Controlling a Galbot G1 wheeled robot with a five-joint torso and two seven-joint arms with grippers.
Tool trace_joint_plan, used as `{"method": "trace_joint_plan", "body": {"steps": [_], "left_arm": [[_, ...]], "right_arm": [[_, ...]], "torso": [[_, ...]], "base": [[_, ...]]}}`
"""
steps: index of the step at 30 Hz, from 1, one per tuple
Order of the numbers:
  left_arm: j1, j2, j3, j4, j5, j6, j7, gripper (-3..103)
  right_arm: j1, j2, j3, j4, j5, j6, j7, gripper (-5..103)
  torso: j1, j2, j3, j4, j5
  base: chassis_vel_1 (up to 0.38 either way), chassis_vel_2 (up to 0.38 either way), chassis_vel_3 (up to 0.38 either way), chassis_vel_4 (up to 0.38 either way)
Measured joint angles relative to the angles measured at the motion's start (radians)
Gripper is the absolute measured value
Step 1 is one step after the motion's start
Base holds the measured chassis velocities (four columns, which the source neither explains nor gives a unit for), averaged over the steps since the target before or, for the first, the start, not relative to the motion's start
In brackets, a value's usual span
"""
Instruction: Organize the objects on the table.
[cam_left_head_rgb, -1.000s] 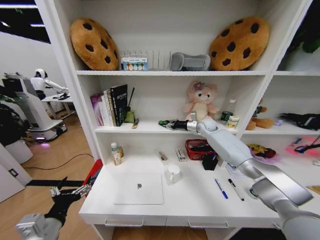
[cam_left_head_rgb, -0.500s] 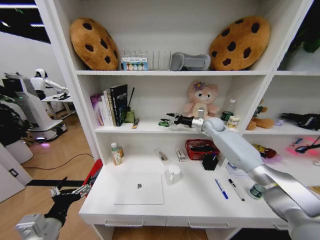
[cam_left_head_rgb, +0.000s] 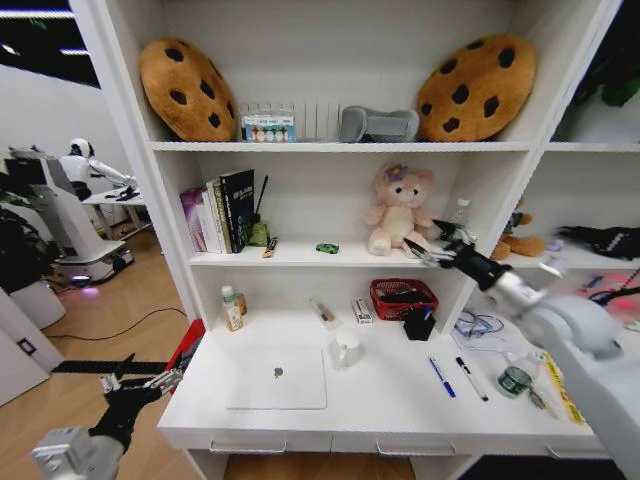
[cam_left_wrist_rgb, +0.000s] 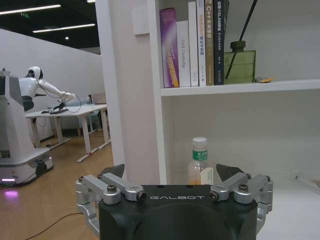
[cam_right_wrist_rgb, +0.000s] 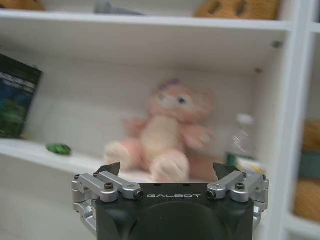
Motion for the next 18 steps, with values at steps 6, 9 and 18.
{"method": "trace_joint_plan", "body": {"steps": [6,9,18], "left_arm": [[0.0,0.0,0.0,0.0,0.0,0.0,0.0,100],[0.0,0.0,0.0,0.0,0.0,0.0,0.0,100],[0.0,0.0,0.0,0.0,0.0,0.0,0.0,100]], "right_arm": [[-0.223,0.286,0.052,-0.026,-0.116,0.153,0.084,100],[-0.235,0.355,0.029,-0.047,-0.135,0.181,0.104,100],[-0.231,0.413,-0.04,-0.122,-0.163,0.222,0.101,100]], "torso": [[0.0,0.0,0.0,0.0005,0.0001],[0.0,0.0,0.0,0.0006,-0.0002],[0.0,0.0,0.0,0.0008,0.0]], "base": [[0.0,0.0,0.0,0.0],[0.0,0.0,0.0,0.0],[0.0,0.0,0.0,0.0]]}}
